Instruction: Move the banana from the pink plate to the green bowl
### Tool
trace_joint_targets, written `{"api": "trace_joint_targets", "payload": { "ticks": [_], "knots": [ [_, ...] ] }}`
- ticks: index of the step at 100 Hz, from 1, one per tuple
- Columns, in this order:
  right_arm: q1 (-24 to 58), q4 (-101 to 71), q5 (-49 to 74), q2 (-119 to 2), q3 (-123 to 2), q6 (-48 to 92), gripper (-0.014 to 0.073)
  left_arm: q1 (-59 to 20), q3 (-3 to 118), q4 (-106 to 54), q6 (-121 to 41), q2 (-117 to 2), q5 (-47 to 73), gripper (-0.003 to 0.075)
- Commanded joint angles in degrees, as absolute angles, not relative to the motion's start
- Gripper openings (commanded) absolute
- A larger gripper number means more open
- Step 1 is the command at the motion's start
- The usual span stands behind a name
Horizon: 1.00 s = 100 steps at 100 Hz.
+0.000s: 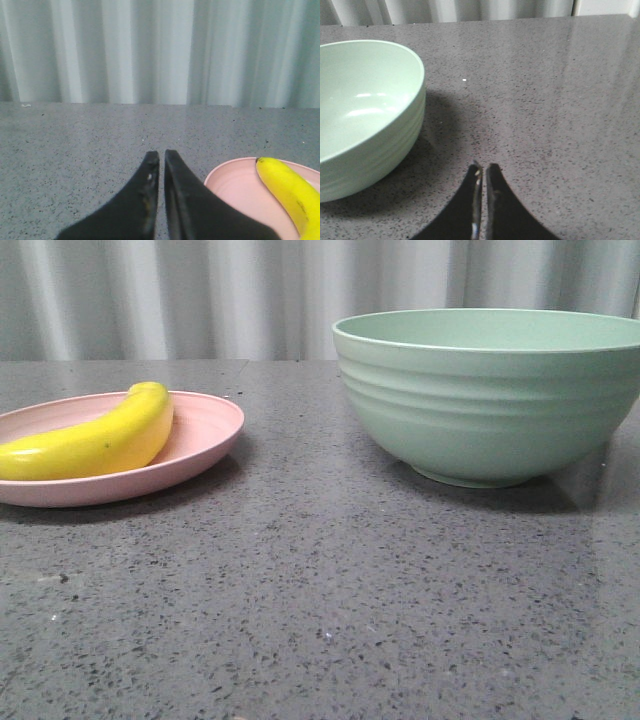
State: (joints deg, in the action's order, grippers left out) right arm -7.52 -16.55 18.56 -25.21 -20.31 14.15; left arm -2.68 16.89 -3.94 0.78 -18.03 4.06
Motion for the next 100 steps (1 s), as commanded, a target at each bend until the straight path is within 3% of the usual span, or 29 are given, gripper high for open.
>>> {"api": "trace_joint_targets", "payload": {
  "ticks": [1, 9, 16, 41, 59, 100],
  "knots": [
    [-7.45, -19.03, 13.63, -25.95, -22.54, 14.11, -0.0064, -2.62, 19.03, -4.44, 1.13, -19.69, -4.16, 0.0148],
    [-7.45, -18.94, 13.63, -25.95, -22.54, 14.11, -0.0064, -2.62, 19.03, -5.32, 1.27, -20.08, -6.84, 0.0305],
    [-7.45, -18.94, 13.63, -25.95, -22.54, 14.11, -0.0064, -2.73, 19.03, -7.2, 1.27, -20.63, -8.67, 0.0371],
    [-7.45, -18.94, 11.93, -25.95, -22.54, 14.11, -0.0064, -3.62, 22.98, -7.1, 1.27, -26.84, -3.91, 0.0385],
    [-7.45, -18.94, 10.45, -25.95, -22.54, 14.11, -0.0064, -10.28, 27.97, -6.86, 1.27, -35.31, -1.14, 0.0512],
    [-7.45, -18.94, 8.7, -25.95, -22.54, 14.11, -0.0064, -26.83, 45.74, -5.43, -0.86, -59.26, 19.25, 0.0514]
  ]
}}
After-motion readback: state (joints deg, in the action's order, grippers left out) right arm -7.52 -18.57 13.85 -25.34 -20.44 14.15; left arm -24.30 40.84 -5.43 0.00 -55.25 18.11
